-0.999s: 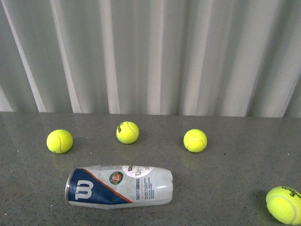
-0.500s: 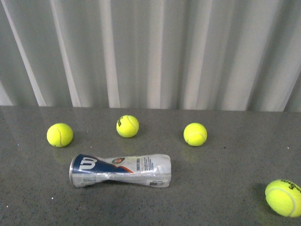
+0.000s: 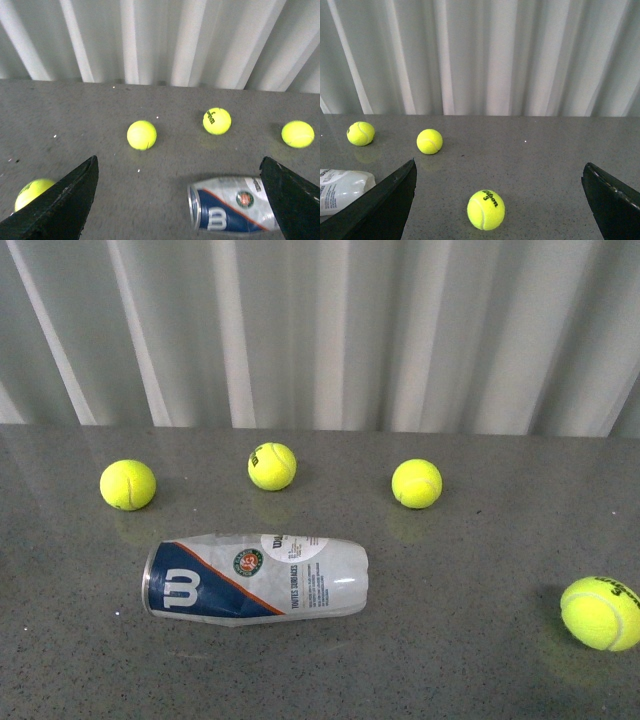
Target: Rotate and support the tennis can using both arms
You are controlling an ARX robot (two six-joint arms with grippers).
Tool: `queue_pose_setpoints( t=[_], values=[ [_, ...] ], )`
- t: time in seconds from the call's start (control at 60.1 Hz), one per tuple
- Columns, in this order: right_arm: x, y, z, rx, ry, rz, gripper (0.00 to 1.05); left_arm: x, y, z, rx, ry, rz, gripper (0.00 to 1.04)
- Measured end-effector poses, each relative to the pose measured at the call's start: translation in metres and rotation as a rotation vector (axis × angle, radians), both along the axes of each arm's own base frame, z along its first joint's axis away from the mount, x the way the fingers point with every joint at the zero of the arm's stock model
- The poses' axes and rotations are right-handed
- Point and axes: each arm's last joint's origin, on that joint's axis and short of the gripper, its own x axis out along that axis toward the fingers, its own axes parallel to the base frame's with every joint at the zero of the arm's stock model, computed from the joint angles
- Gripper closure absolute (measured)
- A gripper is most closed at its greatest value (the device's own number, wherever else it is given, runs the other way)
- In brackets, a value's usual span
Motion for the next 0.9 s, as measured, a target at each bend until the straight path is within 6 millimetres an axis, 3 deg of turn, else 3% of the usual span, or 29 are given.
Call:
queue_pose_setpoints(
  t=[0.067, 0.117, 0.15, 0.3, 0.666, 0.899],
  values=[
    [0.0, 0.0, 0.0, 0.0, 0.0, 0.0, 0.07, 0.039, -0.003, -0.011, -0.001, 0.091, -0.032, 0.07],
    [0.0, 0.0, 0.0, 0.0, 0.0, 0.0, 0.07, 0.081, -0.011, -0.039, -0.014, 0.23, -0.082, 0.07],
    [0.0, 0.0, 0.0, 0.0, 0.0, 0.0, 0.07, 0.097, -0.016, -0.052, -0.021, 0.292, -0.111, 0.07],
    [0.0, 0.0, 0.0, 0.0, 0.0, 0.0, 0.07, 0.138, -0.026, -0.084, -0.053, 0.397, -0.134, 0.07],
    [0.0, 0.0, 0.0, 0.0, 0.0, 0.0, 0.07, 0.159, 0.005, -0.111, -0.139, 0.49, -0.075, 0.07],
    [0.0, 0.0, 0.0, 0.0, 0.0, 0.0, 0.07, 0.158, 0.001, -0.129, -0.225, 0.539, -0.141, 0.07]
  ],
)
